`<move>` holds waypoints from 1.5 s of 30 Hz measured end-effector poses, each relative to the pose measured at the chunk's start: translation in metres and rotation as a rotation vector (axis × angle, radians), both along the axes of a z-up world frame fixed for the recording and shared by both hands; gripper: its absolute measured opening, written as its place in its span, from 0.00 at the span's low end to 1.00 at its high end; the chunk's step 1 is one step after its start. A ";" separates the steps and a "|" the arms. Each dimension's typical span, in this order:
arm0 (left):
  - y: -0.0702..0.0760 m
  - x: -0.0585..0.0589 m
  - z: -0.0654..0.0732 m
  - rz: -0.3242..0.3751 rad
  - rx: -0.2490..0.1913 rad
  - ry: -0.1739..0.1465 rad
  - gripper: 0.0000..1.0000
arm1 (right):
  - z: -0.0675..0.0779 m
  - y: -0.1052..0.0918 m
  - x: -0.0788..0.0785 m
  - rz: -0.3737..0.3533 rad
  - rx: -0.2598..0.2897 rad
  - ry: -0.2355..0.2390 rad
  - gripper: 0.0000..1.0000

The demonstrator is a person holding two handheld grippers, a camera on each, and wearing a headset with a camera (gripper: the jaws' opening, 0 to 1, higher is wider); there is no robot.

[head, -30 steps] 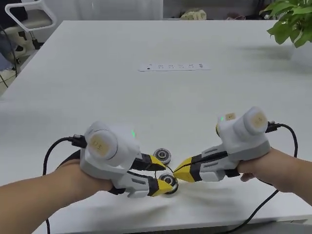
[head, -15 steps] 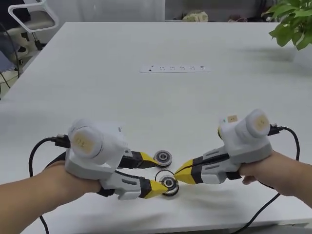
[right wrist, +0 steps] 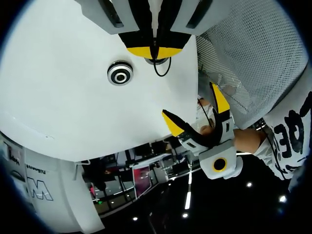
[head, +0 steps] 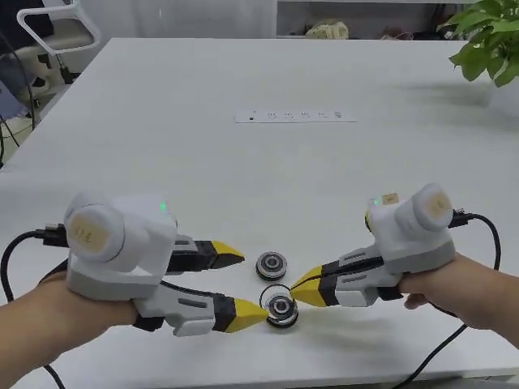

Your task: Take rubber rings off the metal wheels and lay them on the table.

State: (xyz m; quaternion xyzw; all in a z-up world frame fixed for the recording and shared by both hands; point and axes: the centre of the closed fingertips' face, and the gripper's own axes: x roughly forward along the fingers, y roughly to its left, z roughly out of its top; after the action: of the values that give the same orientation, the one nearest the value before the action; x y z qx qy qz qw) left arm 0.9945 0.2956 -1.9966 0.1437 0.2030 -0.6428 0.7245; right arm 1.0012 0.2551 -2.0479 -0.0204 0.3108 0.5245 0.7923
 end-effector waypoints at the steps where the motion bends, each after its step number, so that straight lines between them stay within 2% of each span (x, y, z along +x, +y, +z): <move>1: 0.001 0.000 0.001 0.003 -0.002 0.000 0.46 | 0.000 0.000 0.000 0.000 0.001 0.000 0.00; 6: 0.009 0.000 0.001 0.015 0.011 -0.023 0.48 | 0.003 0.001 0.000 0.000 0.005 -0.004 0.00; 16: 0.020 -0.001 0.004 0.061 -0.006 -0.014 0.55 | 0.009 0.005 0.001 -0.001 0.019 -0.013 0.00; 20: 0.025 0.000 0.005 0.071 -0.004 -0.026 0.59 | 0.014 0.007 0.002 -0.005 0.032 -0.018 0.00; 28: 0.032 0.000 0.007 0.091 -0.013 -0.029 0.63 | 0.024 0.013 0.005 -0.007 0.050 -0.031 0.00; 33: 0.036 0.000 0.009 0.098 -0.012 -0.043 0.65 | 0.026 0.015 0.005 0.005 0.042 -0.035 0.00; 45: 0.048 0.003 0.011 0.123 -0.018 -0.046 0.66 | 0.029 0.022 0.007 0.023 0.022 -0.037 0.00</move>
State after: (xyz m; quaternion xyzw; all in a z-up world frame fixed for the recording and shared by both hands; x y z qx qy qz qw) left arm 0.9971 0.3433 -1.9860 0.1390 0.1888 -0.5955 0.7684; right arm 1.0084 0.2772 -2.0189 -0.0250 0.2902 0.5364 0.7921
